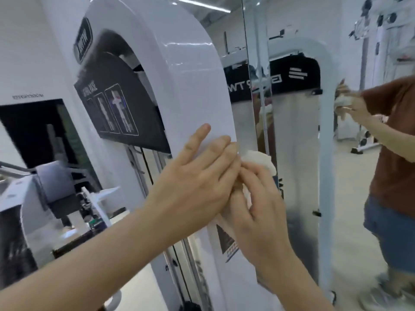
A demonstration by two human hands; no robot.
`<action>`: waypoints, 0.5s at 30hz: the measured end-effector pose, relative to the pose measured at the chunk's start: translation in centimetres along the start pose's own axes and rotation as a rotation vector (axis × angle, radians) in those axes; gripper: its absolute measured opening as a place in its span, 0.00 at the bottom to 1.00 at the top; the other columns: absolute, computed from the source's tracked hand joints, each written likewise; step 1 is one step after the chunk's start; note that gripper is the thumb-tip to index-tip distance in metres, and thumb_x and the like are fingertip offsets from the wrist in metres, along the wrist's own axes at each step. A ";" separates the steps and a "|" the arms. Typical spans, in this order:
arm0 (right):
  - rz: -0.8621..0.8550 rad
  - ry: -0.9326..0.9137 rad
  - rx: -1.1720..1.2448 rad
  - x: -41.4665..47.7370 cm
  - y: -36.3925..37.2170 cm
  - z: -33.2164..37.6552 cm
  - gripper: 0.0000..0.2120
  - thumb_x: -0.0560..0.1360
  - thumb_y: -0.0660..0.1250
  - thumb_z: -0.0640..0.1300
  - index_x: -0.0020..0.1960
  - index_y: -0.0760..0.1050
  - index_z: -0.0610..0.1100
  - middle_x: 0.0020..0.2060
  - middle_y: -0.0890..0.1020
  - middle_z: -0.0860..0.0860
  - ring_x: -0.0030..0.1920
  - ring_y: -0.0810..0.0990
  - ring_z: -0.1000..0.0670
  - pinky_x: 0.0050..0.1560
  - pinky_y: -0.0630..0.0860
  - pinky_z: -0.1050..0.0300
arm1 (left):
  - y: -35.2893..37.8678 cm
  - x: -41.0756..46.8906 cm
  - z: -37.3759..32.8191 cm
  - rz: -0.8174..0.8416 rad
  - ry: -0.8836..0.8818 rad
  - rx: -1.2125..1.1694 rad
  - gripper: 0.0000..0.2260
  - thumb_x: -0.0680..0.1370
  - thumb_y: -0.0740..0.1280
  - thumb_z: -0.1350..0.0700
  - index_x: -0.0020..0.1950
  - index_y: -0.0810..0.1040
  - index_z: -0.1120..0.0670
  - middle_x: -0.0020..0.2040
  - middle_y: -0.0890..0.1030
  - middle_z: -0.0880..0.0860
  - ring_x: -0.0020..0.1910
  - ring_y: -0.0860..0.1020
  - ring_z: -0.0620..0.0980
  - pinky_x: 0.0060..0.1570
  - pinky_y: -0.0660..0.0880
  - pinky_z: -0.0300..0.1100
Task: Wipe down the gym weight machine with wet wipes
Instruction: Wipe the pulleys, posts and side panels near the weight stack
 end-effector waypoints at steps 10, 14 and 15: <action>0.186 0.251 -0.039 -5.5 3.2 -9.0 0.25 0.79 0.44 0.65 0.56 0.71 0.49 0.43 0.78 0.55 0.48 0.75 0.51 0.46 0.73 0.54 | 0.5 -6.9 -5.9 0.153 -0.004 -0.004 0.21 0.83 0.48 0.64 0.65 0.78 0.62 0.66 0.77 0.61 0.67 0.74 0.59 0.70 0.65 0.57; 0.320 0.392 0.204 -6.4 3.8 -9.9 0.32 0.75 0.44 0.73 0.55 0.71 0.49 0.45 0.81 0.55 0.45 0.81 0.54 0.47 0.79 0.44 | 1.3 -7.3 -8.9 0.367 0.029 -0.073 0.24 0.83 0.43 0.61 0.66 0.76 0.63 0.69 0.73 0.61 0.70 0.70 0.60 0.72 0.59 0.57; 0.324 0.366 0.268 -4.9 3.9 -9.3 0.29 0.77 0.45 0.70 0.57 0.71 0.48 0.47 0.81 0.55 0.47 0.81 0.54 0.50 0.79 0.45 | 1.0 -6.4 -8.3 0.330 -0.020 -0.073 0.25 0.83 0.43 0.60 0.67 0.76 0.63 0.70 0.73 0.61 0.71 0.69 0.60 0.71 0.60 0.57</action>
Point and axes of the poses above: each hand's wrist, its own x-axis towards the middle knuckle, its own y-axis out of the palm, z = x × y, the point moved 7 cm from there along x, towards the middle knuckle
